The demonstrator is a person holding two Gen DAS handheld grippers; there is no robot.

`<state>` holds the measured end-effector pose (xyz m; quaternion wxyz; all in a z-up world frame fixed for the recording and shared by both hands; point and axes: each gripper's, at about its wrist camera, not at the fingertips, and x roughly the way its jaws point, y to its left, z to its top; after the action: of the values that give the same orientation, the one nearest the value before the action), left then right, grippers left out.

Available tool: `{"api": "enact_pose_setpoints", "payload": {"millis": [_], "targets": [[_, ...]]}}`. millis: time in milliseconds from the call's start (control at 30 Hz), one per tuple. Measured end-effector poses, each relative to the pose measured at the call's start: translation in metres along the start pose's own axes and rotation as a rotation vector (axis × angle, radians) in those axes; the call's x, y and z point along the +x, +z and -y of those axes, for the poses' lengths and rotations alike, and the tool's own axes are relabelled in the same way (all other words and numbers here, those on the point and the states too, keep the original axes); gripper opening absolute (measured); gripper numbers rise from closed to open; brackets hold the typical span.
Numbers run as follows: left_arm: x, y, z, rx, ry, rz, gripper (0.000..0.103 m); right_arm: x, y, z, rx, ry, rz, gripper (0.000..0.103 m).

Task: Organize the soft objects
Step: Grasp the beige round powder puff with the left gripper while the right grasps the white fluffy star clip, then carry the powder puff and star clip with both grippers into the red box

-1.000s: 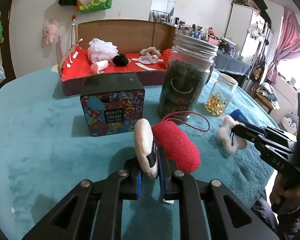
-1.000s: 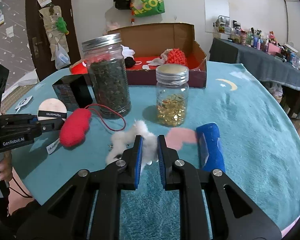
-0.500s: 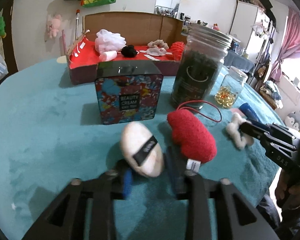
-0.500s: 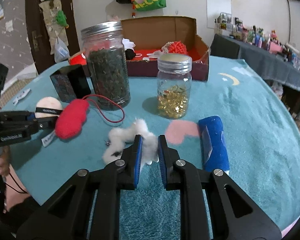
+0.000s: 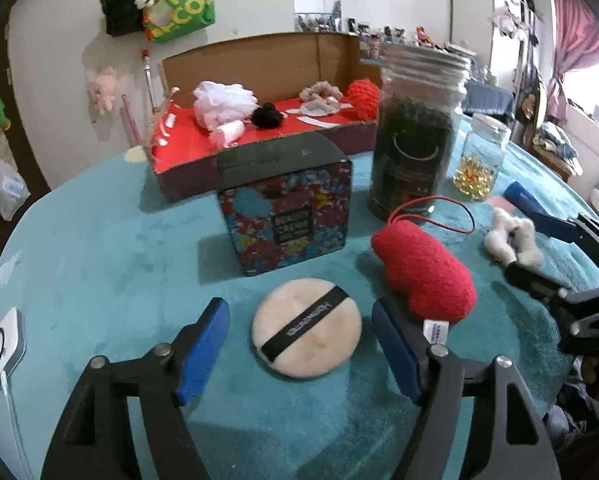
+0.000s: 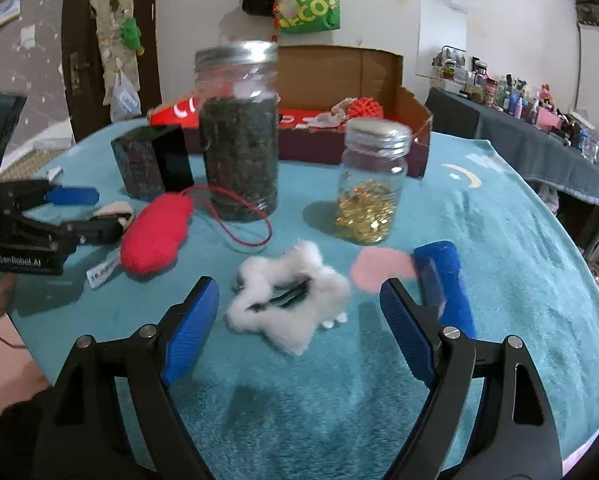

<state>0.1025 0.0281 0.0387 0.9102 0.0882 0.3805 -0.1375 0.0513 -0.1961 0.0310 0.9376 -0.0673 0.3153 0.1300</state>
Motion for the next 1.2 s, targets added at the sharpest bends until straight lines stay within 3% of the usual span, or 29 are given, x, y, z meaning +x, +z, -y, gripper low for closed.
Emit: {"api": "enact_pose_setpoints", "payload": {"millis": [33,67,133,167,200,300,500,700,1200], "targets": [[0.002,0.000,0.003,0.015,-0.010,-0.008,0.073,0.002,-0.001,-0.003,-0.011,-0.010,-0.006,0.083],[0.004,0.000,0.005,0.028,-0.015,-0.017,0.062,0.004,-0.001,-0.006,-0.020,-0.027,-0.007,0.083],[0.004,-0.001,0.010,0.049,-0.016,-0.013,0.054,0.005,-0.001,-0.008,-0.032,-0.057,-0.004,0.080],[0.003,-0.002,0.011,0.050,-0.019,-0.010,0.052,0.005,0.000,-0.007,-0.031,-0.053,-0.005,0.075],[0.002,-0.002,0.011,0.047,-0.018,-0.008,0.050,0.006,-0.001,-0.005,-0.022,-0.041,-0.007,0.056],[-0.003,-0.001,0.012,0.029,-0.040,0.005,0.049,0.008,-0.001,0.003,0.027,0.013,-0.025,0.053],[-0.015,0.007,0.019,0.034,-0.059,0.048,0.049,-0.003,0.006,0.009,0.043,0.032,0.017,0.053],[-0.012,0.009,0.017,0.014,-0.064,0.040,0.049,-0.008,0.010,0.010,0.045,0.027,0.028,0.053],[-0.020,0.006,-0.026,-0.074,0.014,0.023,0.049,-0.023,0.018,0.041,0.049,-0.038,0.036,0.053]]}}
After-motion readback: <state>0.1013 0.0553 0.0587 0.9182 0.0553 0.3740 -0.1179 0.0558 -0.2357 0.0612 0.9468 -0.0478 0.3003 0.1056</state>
